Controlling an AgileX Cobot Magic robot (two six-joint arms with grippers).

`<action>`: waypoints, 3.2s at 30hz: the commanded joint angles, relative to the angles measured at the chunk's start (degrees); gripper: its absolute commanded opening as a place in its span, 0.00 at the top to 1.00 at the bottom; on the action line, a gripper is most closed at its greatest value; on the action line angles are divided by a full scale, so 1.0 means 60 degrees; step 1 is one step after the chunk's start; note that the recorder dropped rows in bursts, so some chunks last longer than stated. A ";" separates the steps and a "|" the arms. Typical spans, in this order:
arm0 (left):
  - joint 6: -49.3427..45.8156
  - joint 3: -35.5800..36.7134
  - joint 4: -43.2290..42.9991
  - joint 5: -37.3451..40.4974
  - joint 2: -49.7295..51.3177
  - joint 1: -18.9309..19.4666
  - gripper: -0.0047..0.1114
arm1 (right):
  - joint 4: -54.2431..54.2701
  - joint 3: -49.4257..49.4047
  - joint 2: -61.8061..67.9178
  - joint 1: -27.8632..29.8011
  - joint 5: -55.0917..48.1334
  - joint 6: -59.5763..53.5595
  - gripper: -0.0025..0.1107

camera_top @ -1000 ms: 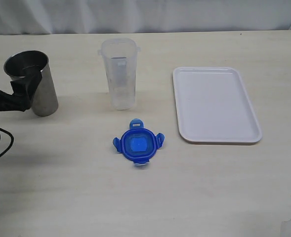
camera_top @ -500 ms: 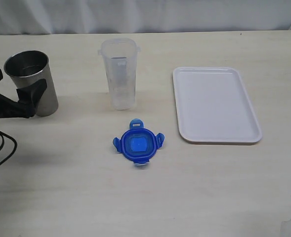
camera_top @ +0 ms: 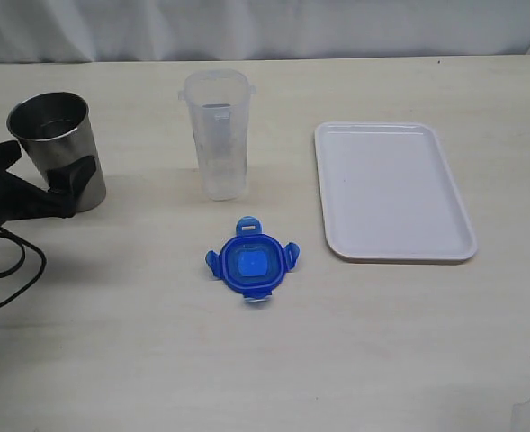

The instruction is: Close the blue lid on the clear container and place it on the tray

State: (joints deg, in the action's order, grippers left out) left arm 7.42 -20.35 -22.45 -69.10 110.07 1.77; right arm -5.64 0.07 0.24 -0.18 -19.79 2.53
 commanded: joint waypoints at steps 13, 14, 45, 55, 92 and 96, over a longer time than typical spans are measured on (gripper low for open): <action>0.0053 -0.0649 -0.0153 -0.0145 0.0452 -0.0081 0.06 | 0.0080 -0.0012 -0.0039 0.0003 0.0002 -0.0002 0.86; 0.0053 -0.0649 -0.0153 -0.0145 0.0452 -0.0081 0.06 | 0.0080 -0.0012 -0.0039 0.0003 0.0002 -0.0002 0.86; 0.0520 -0.1406 -0.0394 -0.0145 0.0987 -0.0081 0.06 | 0.0080 -0.0012 -0.0039 0.0003 0.0002 -0.0002 0.86; 0.0520 -0.1632 -0.0405 -0.0145 0.1095 -0.0081 0.06 | 0.0080 -0.0012 -0.0039 0.0003 0.0002 -0.0002 0.86; 0.0848 -0.1746 -0.0491 -0.0145 0.1200 -0.0081 0.06 | 0.0080 -0.0012 -0.0039 0.0003 0.0002 -0.0002 0.86; 0.0848 -0.1746 -0.0512 -0.0145 0.1200 -0.0081 0.06 | 0.0080 -0.0012 -0.0039 0.0003 0.0002 -0.0002 0.86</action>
State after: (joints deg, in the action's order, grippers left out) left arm 11.92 -30.67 -25.23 -69.31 117.01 1.77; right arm -5.64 0.07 0.24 -0.18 -19.79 2.53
